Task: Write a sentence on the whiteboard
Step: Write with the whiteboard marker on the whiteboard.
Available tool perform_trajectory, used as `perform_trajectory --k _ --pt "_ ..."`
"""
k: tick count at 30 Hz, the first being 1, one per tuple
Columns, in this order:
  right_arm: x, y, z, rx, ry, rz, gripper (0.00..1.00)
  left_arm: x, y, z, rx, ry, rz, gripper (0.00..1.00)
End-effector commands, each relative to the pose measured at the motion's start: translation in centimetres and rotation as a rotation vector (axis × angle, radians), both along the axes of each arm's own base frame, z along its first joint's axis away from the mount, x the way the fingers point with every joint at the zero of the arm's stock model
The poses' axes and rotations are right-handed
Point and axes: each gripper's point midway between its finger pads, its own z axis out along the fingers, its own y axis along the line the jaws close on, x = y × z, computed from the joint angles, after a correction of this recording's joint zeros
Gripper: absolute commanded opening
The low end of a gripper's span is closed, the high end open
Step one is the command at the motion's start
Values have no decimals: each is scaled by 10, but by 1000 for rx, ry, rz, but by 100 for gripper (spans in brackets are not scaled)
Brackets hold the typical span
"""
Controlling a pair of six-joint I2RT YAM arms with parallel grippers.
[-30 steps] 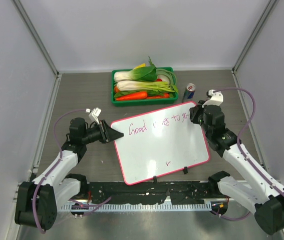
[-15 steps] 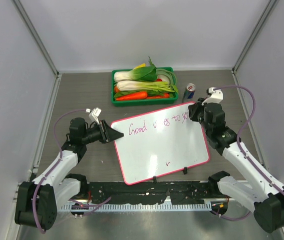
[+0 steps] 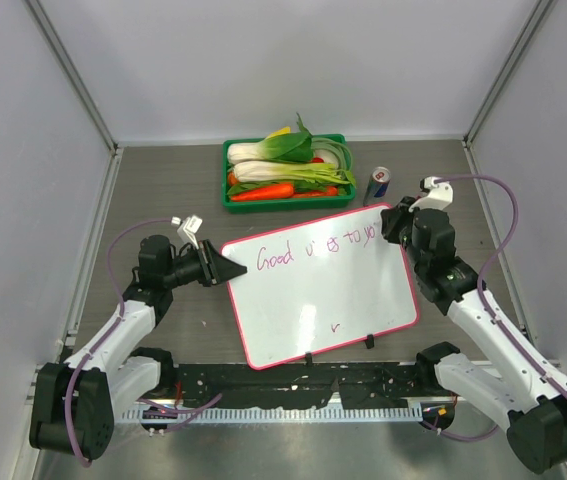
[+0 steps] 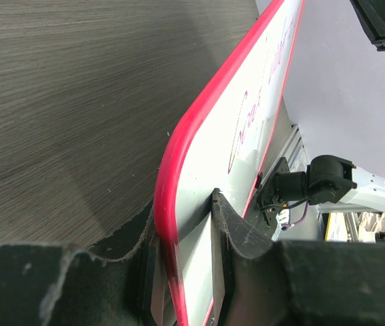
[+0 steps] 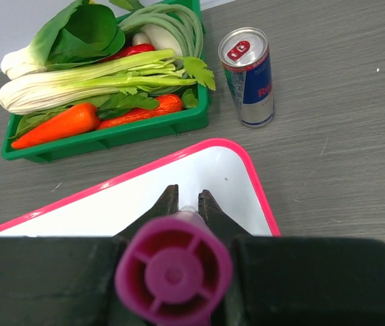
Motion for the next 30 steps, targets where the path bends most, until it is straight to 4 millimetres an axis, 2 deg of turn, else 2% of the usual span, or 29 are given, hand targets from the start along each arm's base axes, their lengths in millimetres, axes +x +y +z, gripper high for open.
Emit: perform_trajectory --k 1,9,26,30 --pt "5 -8 1 1 -15 -39 1 25 28 -29 172 -66 141 0" --pt "3 -6 -15 -11 30 -21 1 24 28 -29 172 -68 141 0" --pt "-17 -11 -35 -20 81 -4 1 24 27 -28 167 -68 138 0" --pt "-17 -15 -34 -38 76 -24 1 23 27 -28 168 -68 134 0"
